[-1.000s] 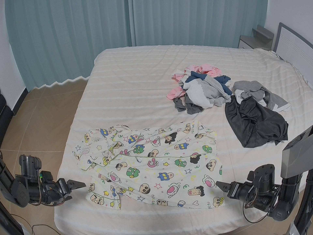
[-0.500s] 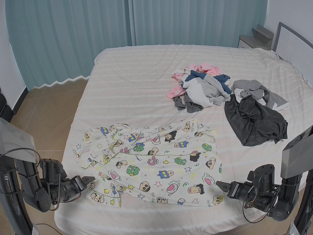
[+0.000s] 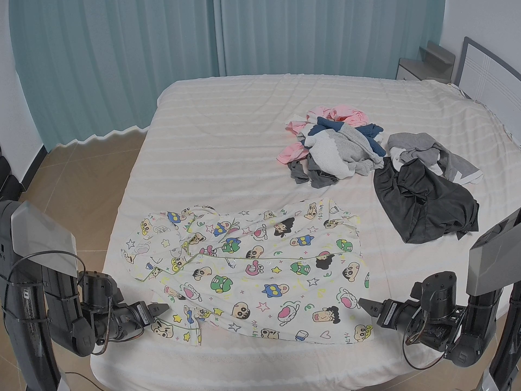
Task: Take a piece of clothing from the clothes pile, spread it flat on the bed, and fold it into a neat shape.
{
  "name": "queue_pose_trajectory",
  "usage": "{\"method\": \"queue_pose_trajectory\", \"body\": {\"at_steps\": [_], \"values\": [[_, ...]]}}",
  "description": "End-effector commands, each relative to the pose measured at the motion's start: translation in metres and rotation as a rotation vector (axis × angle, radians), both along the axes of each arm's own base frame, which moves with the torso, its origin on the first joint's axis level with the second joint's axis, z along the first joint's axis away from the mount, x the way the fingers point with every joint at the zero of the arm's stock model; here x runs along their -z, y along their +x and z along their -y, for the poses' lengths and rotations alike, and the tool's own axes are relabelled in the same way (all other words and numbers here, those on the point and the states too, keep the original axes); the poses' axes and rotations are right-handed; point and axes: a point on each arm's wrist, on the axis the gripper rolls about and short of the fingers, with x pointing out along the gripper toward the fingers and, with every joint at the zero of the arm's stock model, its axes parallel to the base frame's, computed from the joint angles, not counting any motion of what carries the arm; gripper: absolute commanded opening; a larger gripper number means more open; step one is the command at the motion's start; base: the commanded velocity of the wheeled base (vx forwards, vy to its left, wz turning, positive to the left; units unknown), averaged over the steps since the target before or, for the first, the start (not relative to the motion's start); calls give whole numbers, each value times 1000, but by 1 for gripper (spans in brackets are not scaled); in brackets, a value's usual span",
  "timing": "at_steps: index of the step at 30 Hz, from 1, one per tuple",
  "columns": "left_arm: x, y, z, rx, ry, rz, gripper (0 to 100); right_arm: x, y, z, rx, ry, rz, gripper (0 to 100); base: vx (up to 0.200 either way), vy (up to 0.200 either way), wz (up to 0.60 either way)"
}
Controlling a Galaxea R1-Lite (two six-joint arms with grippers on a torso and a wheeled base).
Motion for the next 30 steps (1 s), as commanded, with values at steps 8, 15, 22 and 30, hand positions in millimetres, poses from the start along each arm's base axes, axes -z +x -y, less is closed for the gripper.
{"method": "queue_pose_trajectory", "body": {"at_steps": [8,15,22,30], "values": [[9,5,5,21,-4,-6,100,0,0,0,1,1,2,100,0,0,0],[11,5,5,23,-3,-10,0,0,1,0,2,3,3,100,0,0,0],[9,-4,4,16,-8,-13,0,0,1,0,3,2,3,100,0,0,0],[0,-27,-1,-4,-7,-9,0,0,1,1,7,3,3,100,0,0,0]]}}
